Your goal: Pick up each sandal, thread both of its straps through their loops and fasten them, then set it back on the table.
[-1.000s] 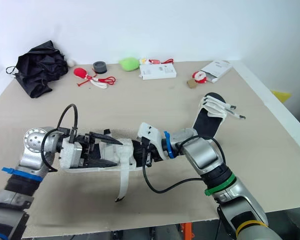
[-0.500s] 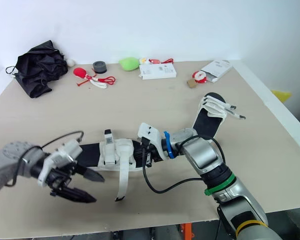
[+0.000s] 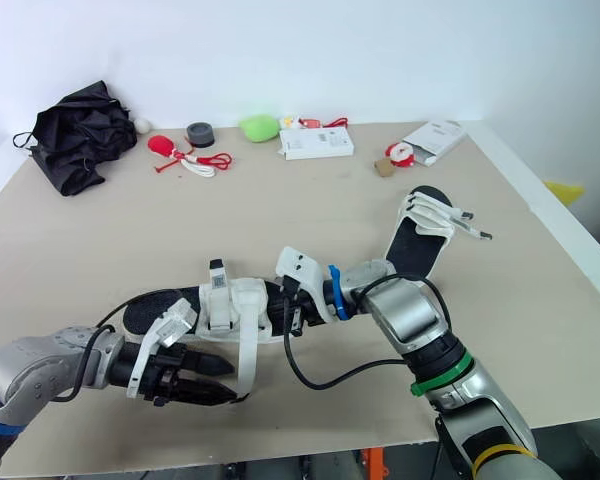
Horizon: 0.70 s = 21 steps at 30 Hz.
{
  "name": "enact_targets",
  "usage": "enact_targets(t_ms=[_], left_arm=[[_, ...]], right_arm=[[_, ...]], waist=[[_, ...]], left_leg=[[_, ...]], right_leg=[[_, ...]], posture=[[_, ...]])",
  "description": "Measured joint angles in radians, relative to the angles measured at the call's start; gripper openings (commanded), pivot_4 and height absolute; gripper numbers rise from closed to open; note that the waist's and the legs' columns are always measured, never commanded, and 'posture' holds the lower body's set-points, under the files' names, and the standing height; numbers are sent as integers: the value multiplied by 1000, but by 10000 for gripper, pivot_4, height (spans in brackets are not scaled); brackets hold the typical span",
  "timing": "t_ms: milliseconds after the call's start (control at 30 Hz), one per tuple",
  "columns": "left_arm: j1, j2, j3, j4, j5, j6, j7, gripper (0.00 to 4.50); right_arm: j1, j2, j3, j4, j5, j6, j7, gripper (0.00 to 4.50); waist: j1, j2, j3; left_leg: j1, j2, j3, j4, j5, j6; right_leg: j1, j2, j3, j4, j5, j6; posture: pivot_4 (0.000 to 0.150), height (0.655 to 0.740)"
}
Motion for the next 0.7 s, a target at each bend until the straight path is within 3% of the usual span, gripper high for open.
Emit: enact_targets(t_ms=[333,600,700], left_arm=[[19,-88,-19,-54,23,6,96,30946],[43,-99,-12,-98,2,36,147,30946],[46,-111,-15,-99,5,41,164,21169]], right_arm=[[-31,-28,10,-12,20,68,14,0],[-47,-31,13,-7,28,90,20,0],[-54,-31,15,2,29,90,24,0]], waist=[[1,0,0],[1,0,0],[1,0,0]], left_leg=[[-1,-4,0,0,-1,1],[-1,-4,-1,0,-1,1],[-1,-5,-1,0,-1,1]], right_leg=[[0,-4,0,0,0,1],[1,-4,0,0,-1,1],[1,-4,0,0,-1,1]], posture=[[1500,7400],[1500,7400],[1500,7400]])
